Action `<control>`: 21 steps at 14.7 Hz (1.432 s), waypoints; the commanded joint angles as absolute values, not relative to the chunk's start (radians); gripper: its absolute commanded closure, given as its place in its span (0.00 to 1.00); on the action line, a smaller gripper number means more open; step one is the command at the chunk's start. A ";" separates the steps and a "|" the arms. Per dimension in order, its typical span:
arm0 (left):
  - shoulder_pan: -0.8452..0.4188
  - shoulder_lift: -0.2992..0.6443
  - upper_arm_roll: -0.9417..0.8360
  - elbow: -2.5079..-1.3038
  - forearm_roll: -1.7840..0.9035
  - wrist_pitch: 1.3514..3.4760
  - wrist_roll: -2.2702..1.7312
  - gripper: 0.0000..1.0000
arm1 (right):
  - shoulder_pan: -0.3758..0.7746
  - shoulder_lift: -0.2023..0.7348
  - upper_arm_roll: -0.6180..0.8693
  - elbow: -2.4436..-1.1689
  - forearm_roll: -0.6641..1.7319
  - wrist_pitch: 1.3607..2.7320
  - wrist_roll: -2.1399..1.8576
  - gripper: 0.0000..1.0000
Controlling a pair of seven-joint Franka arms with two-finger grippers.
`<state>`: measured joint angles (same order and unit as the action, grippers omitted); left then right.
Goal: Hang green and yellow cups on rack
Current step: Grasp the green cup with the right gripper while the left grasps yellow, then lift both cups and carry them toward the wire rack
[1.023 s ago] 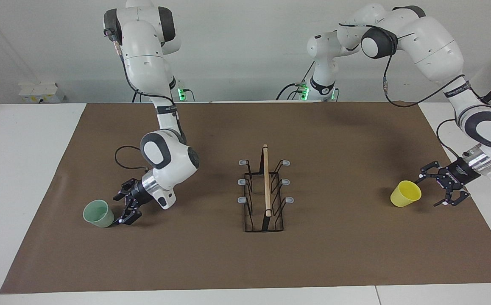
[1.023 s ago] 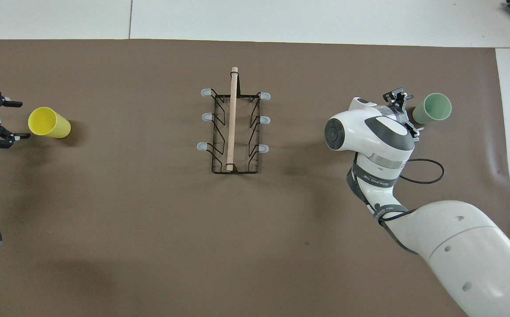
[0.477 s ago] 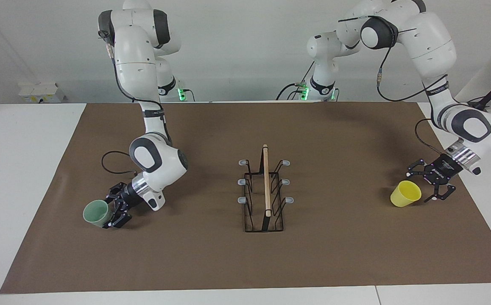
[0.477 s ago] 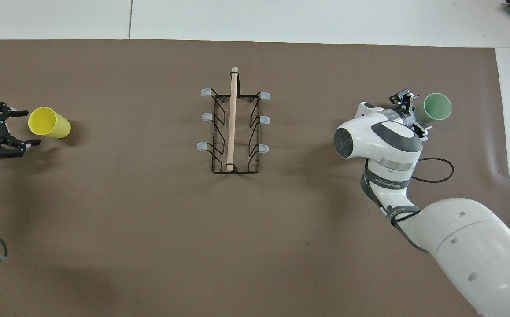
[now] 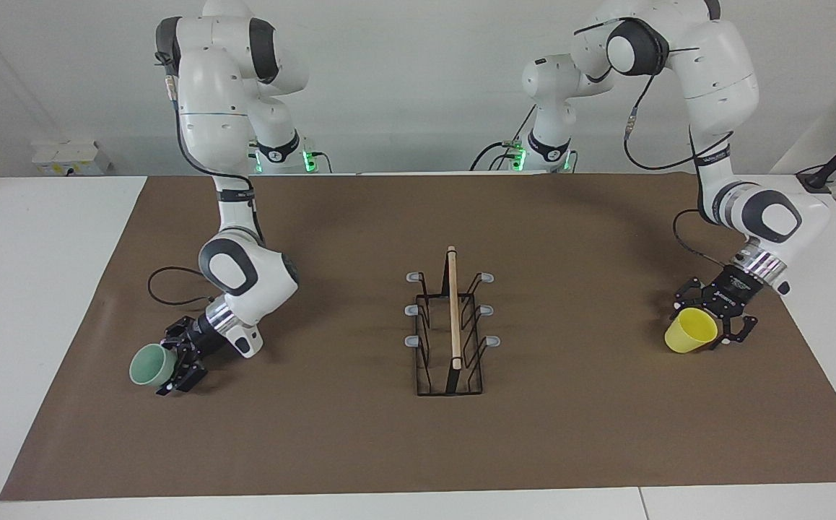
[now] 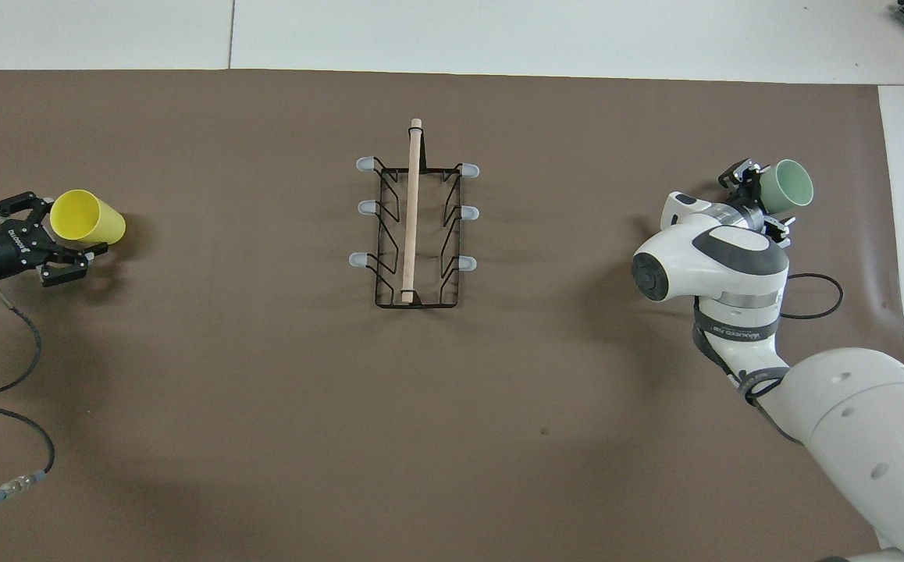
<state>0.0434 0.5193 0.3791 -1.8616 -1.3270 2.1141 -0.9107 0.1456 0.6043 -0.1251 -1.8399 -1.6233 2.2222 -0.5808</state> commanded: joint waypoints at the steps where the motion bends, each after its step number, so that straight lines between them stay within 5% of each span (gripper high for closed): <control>1: 0.014 0.488 0.382 -1.907 -1.373 2.181 -0.896 0.00 | 0.126 0.595 -0.118 -1.867 -1.675 2.246 -0.509 0.41; 2: 0.011 0.489 0.379 -1.907 -1.381 2.192 -0.896 0.00 | 0.127 0.594 -0.118 -1.867 -1.675 2.243 -0.511 0.89; 3: -0.001 0.491 0.379 -1.907 -1.388 2.207 -0.896 0.00 | 0.129 0.594 -0.118 -1.867 -1.675 2.237 -0.509 1.00; 11: -0.052 0.499 0.367 -1.876 -1.379 2.307 -0.851 0.05 | 0.130 0.560 -0.117 -1.852 -1.660 2.243 -0.676 1.00; 12: -0.057 0.500 0.362 -1.865 -1.374 2.328 -0.853 0.24 | 0.127 0.539 -0.115 -1.852 -1.649 2.243 -0.704 1.00; 14: -0.060 0.502 0.350 -1.849 -1.365 2.335 -0.842 0.83 | 0.126 0.485 -0.115 -1.855 -1.500 2.243 -0.748 1.00; 15: -0.066 0.496 0.350 -1.835 -1.341 2.329 -0.842 1.00 | 0.129 0.457 -0.115 -1.861 -1.382 2.243 -0.787 1.00; 21: -0.075 0.466 0.342 -1.712 -1.129 2.301 -0.844 1.00 | 0.158 0.307 -0.115 -1.858 -0.776 2.140 -0.867 1.00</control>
